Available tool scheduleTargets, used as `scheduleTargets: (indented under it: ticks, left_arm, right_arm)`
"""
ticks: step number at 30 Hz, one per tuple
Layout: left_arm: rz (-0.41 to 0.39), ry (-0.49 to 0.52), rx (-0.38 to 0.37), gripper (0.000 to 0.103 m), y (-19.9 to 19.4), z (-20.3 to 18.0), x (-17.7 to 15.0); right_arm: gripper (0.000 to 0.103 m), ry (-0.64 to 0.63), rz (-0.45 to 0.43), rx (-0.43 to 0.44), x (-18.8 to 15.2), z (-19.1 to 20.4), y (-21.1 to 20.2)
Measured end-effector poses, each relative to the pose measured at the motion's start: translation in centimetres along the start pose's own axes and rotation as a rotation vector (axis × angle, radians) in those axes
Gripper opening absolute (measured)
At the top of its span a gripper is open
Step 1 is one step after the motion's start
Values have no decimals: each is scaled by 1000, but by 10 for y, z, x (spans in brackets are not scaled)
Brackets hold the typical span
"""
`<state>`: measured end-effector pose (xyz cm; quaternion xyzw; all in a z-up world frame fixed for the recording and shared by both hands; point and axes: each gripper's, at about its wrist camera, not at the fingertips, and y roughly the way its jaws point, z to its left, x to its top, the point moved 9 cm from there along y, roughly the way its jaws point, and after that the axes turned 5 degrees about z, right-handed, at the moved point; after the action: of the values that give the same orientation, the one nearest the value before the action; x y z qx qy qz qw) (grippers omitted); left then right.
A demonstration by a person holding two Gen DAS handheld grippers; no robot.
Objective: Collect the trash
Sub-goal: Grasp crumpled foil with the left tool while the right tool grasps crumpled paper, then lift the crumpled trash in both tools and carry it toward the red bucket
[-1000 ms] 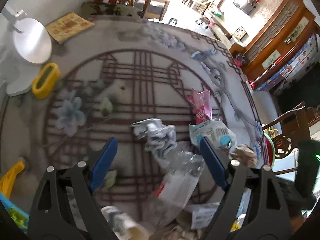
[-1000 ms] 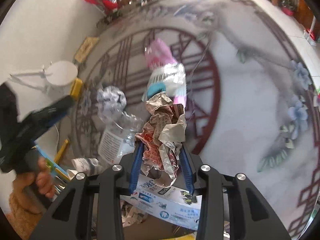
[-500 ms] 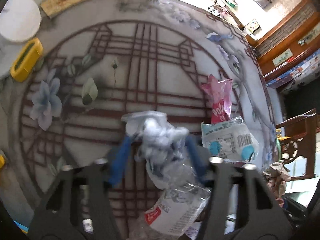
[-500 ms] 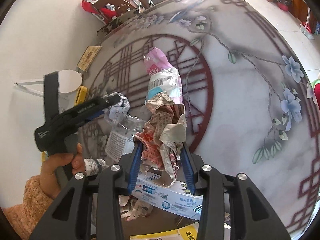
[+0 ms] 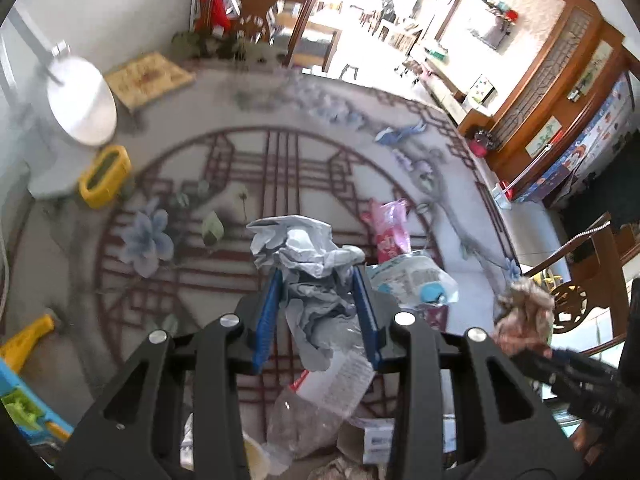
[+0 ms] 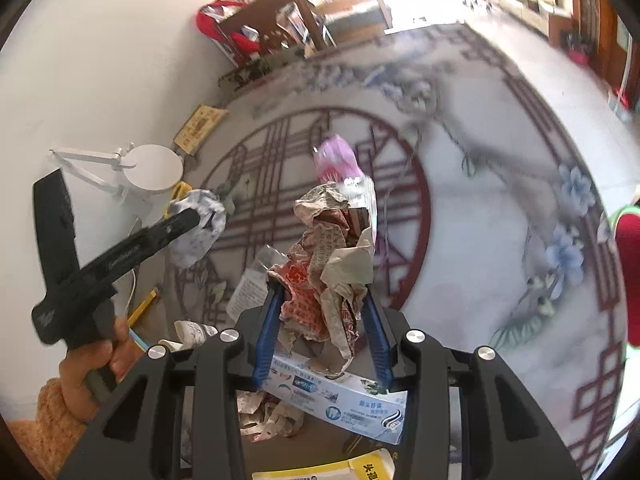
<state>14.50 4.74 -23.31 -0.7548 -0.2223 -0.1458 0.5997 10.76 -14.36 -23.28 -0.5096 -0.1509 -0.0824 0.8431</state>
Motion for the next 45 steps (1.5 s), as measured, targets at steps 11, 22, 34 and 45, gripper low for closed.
scheduleTargets:
  ticks: [11,22,34,45]
  left_arm:
    - [-43,63,-19,35,-34,-38,-9]
    - [-42,119,-43,37,-36,-74,-17]
    - [-23,174,-70,37,-24,-123,-24]
    - [-13,210,-81,37,-11,-184,-32]
  right_arm:
    - [39,-12,-60,4,-1,-5,-30]
    - [39,34,-97,1,-13,-26,-53]
    - [39,89,-118,-17,-23,-68,-77]
    - [39,123,-128,-32,-28,-121,-104]
